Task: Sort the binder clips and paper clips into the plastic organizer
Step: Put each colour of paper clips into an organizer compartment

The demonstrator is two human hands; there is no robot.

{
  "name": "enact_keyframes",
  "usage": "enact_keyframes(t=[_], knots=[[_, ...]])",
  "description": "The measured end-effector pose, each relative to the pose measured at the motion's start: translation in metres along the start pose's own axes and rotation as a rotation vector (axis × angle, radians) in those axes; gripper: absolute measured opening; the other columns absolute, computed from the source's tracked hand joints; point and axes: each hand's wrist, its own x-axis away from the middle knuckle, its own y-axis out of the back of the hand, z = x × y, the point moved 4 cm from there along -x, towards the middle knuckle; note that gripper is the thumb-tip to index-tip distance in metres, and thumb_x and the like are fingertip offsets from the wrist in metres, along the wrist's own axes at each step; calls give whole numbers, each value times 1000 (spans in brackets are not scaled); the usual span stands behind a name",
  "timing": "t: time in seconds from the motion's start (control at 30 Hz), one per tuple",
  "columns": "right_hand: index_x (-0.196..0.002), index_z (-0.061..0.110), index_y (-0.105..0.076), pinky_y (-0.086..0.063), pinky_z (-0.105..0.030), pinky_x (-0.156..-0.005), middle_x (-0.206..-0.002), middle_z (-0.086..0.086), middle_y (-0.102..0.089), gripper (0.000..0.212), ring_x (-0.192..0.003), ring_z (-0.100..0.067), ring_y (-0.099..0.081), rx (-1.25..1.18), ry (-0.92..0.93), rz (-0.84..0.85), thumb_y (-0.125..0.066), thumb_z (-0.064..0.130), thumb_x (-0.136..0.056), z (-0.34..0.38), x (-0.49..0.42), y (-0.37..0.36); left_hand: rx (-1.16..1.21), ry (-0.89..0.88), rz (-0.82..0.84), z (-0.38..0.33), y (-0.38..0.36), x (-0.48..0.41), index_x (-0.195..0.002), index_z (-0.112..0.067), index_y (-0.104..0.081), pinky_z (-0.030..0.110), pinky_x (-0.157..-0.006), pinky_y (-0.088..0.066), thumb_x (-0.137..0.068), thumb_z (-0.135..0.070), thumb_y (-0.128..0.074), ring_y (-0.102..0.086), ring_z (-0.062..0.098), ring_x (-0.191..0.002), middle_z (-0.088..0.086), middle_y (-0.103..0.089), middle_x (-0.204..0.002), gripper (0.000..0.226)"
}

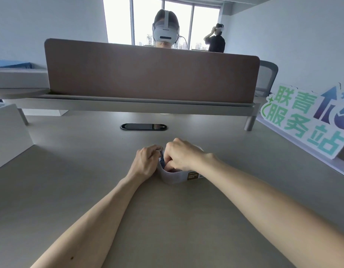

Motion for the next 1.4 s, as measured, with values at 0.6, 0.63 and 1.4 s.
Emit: enact_keyframes(t=[0.6, 0.63, 1.4], knots=[[-84, 16, -70, -41, -23, -64, -76, 0, -65, 10, -66, -10, -54, -243, -339, 41, -75, 21, -78, -139, 121, -16, 30, -1, -50, 1, -1, -1, -86, -6, -68, 17, -64, -36, -76, -18, -38, -57, 17, -78, 0, -66, -80, 34], [-84, 13, -69, -40, -23, -65, -77, -1, -64, 9, -69, -12, -53, -218, -334, 34, -73, 20, -80, -139, 121, -18, 29, -6, -52, -1, -1, -1, -88, -7, -69, 15, -64, -35, -76, -18, -38, -58, 16, -79, -2, -66, -82, 35], [-76, 11, -75, -40, -17, -65, -80, -1, -75, 14, -67, -11, -60, -345, -26, -350, -62, 14, -82, -41, 22, 3, -54, 112, -96, 5, 5, 3, -74, -16, -66, 26, -63, -40, -79, -31, -49, -57, 20, -73, -2, -65, -72, 24]])
